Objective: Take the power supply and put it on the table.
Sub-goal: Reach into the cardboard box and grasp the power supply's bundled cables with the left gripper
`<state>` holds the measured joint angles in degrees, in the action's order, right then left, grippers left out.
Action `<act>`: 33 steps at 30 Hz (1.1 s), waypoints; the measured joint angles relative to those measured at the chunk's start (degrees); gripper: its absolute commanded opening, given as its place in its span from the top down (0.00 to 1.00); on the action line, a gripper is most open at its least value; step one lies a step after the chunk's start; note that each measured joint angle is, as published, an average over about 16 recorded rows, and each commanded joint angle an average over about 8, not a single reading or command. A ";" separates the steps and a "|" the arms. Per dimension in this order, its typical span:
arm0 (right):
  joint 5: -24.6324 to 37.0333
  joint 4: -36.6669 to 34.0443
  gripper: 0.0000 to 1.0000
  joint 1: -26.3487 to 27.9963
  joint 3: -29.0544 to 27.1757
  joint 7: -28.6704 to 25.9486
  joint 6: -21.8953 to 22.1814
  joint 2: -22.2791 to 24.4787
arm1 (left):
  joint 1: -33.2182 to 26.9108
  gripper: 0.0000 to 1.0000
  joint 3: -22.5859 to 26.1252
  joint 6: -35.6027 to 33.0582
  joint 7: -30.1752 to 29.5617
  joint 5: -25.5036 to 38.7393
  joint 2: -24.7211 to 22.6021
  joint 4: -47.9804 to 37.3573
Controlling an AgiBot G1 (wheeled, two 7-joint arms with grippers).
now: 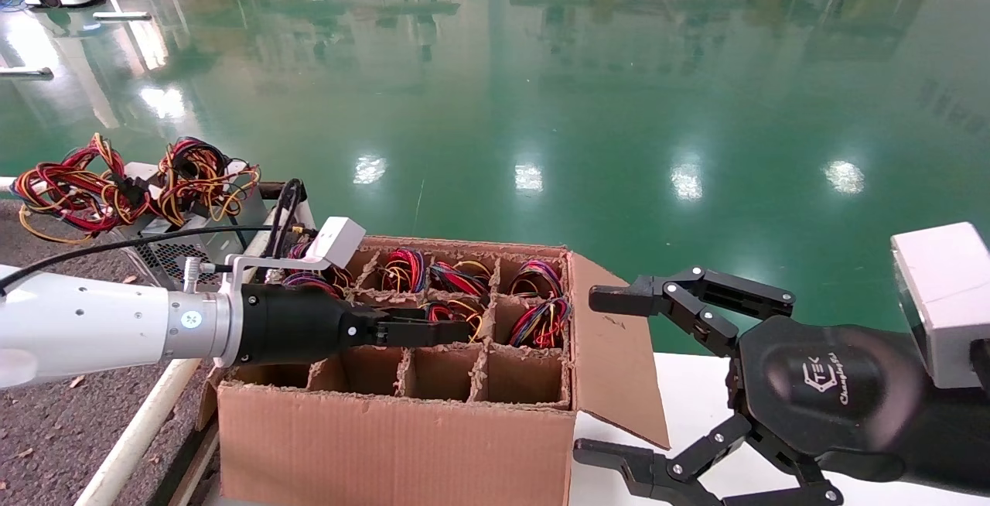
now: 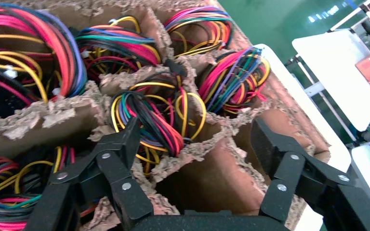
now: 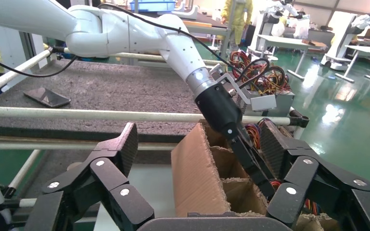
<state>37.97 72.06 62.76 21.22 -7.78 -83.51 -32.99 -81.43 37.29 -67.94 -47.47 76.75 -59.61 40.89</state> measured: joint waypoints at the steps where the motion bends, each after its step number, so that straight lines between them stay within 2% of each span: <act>1: 0.00 0.00 0.00 0.00 0.00 0.00 0.00 0.00 | -0.02 0.99 0.04 0.19 -0.10 0.10 -0.11 -0.15; 33: -0.01 0.00 0.00 0.00 0.01 0.01 0.00 0.00 | -0.23 1.00 0.04 2.72 2.22 0.96 -1.71 -2.98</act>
<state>37.96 72.06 62.77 21.23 -7.78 -83.51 -32.98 -81.66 37.34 -65.22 -45.25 77.70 -61.33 37.91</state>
